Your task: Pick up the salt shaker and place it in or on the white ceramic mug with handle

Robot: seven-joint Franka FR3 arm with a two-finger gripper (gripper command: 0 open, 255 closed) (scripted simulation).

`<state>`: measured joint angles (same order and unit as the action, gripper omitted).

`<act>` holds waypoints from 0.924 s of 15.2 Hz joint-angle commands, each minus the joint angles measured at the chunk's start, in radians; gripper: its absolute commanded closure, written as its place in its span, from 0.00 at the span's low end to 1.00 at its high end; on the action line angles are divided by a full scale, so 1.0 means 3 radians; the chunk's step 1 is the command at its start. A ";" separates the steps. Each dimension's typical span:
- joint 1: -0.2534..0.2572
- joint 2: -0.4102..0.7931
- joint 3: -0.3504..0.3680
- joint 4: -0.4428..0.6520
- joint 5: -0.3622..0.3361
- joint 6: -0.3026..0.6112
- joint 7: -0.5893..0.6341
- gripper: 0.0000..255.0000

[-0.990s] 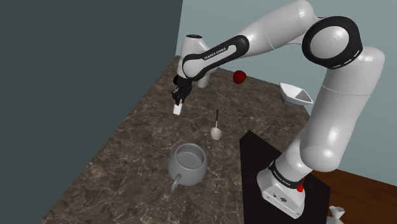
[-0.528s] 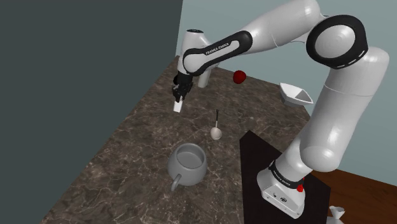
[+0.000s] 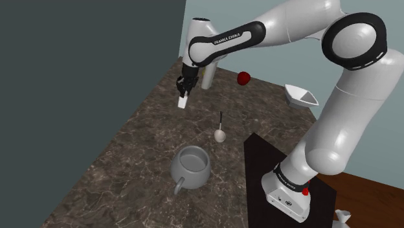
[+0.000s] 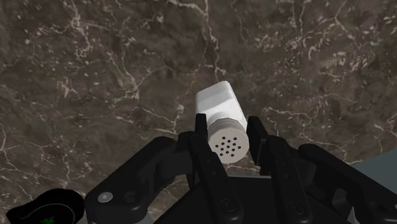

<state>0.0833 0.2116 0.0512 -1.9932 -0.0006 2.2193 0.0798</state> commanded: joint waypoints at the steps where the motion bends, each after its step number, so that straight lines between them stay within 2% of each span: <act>1: 0.0001 -0.0037 0.0002 0.0042 0.0002 -0.0081 0.0001 1.00; 14: -0.0002 -0.0258 0.0004 0.0357 0.0014 -0.0616 -0.0004 1.00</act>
<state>0.0835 0.1387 0.0528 -1.8930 0.0034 2.0463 0.0802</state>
